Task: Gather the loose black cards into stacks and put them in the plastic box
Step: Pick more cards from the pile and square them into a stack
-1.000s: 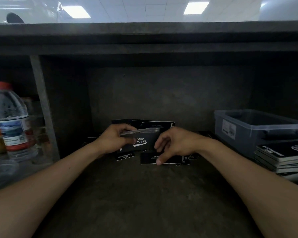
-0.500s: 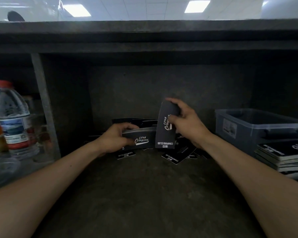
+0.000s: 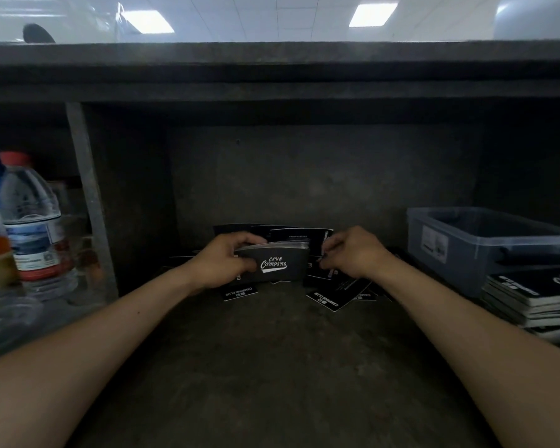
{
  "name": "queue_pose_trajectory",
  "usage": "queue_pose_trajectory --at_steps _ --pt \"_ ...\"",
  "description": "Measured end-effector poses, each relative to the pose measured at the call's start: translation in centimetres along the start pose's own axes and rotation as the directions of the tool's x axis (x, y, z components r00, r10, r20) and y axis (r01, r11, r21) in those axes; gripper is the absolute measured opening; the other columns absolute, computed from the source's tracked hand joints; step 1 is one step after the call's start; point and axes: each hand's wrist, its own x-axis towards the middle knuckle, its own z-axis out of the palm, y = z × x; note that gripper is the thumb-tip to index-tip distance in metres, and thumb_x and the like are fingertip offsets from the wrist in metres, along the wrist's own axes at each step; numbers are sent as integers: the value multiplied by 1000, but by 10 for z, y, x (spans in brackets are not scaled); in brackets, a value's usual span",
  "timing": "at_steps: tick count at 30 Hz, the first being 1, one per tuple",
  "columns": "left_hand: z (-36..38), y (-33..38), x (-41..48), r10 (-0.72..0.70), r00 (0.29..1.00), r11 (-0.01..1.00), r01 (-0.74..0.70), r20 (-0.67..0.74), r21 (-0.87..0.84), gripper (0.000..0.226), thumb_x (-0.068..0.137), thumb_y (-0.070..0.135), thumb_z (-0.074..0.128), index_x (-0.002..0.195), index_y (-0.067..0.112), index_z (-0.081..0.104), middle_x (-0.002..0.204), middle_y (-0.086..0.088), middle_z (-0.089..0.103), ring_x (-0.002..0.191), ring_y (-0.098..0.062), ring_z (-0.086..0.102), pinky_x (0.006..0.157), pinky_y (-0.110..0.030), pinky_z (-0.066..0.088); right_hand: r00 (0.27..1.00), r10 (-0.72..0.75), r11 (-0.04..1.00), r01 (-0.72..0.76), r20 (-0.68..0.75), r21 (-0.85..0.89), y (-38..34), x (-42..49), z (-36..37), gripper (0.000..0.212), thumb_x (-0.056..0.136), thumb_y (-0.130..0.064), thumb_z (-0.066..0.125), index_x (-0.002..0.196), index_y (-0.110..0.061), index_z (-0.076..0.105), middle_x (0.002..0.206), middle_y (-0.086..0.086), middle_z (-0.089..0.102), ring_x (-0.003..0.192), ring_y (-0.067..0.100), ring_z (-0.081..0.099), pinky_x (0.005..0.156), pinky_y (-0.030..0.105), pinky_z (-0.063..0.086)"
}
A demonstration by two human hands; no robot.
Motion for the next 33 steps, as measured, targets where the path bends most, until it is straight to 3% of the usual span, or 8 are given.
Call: queue_pose_trajectory --at_steps 4,9,15,18,20,27,30,33 --pt "0 -1 2 -55 998 998 55 2 -20 53 81 -8 60 121 26 65 112 1 71 100 -18 70 84 -31 59 989 97 895 -37 112 -445 10 -4 -20 29 98 -18 51 121 -10 67 125 10 64 109 25 61 92 28 50" --pt "-1 3 0 -55 998 998 55 6 -31 55 80 -10 60 122 25 64 115 0 70 103 -14 68 85 -28 59 940 105 802 112 324 -587 -1 -21 -27 38 94 -18 52 130 -13 62 131 7 61 114 22 60 99 32 50" --pt "0 1 -1 -20 1000 1000 20 -11 -18 50 80 -11 58 115 24 67 115 -3 69 107 -21 67 92 -40 57 869 -19 881 248 495 -403 -19 -32 -32 52 70 -44 84 119 -35 70 117 -17 62 104 4 54 86 18 43" --pt "0 -1 1 -25 1000 999 25 -3 -34 52 80 -11 58 104 33 69 112 1 70 103 -16 68 86 -35 58 871 -121 906 293 477 -306 -18 -32 -27 44 68 -45 86 109 -38 72 123 -17 62 114 6 56 100 23 44" --pt "0 -3 2 -17 1000 998 17 -12 -55 55 78 -14 57 101 35 69 109 2 72 102 -14 68 86 -32 58 873 -153 913 304 463 -270 -16 -31 -24 38 69 -43 87 104 -39 73 116 -17 66 110 6 59 99 24 46" --pt "0 -1 1 -55 998 994 53 -13 -98 55 79 -11 56 102 36 71 106 6 74 97 -9 70 84 -29 58 882 -243 919 342 404 -195 -10 -24 -18 29 64 -38 88 91 -36 77 67 -31 66 70 -14 61 59 3 41" --pt "0 5 -1 -56 998 992 55 -8 -114 38 86 1 58 107 29 73 112 4 73 108 -13 66 93 -28 53 898 -320 925 365 302 -105 -6 -21 -15 4 75 -31 78 79 -33 77 70 -21 72 68 -7 65 65 12 51" --pt "-2 10 -3 -48 998 994 51 35 -95 22 91 40 64 110 35 73 112 14 70 109 -5 62 93 -26 47 929 -349 937 346 122 48 0 -13 -9 11 89 -18 68 82 -24 74 64 -8 72 61 2 67 56 14 50"
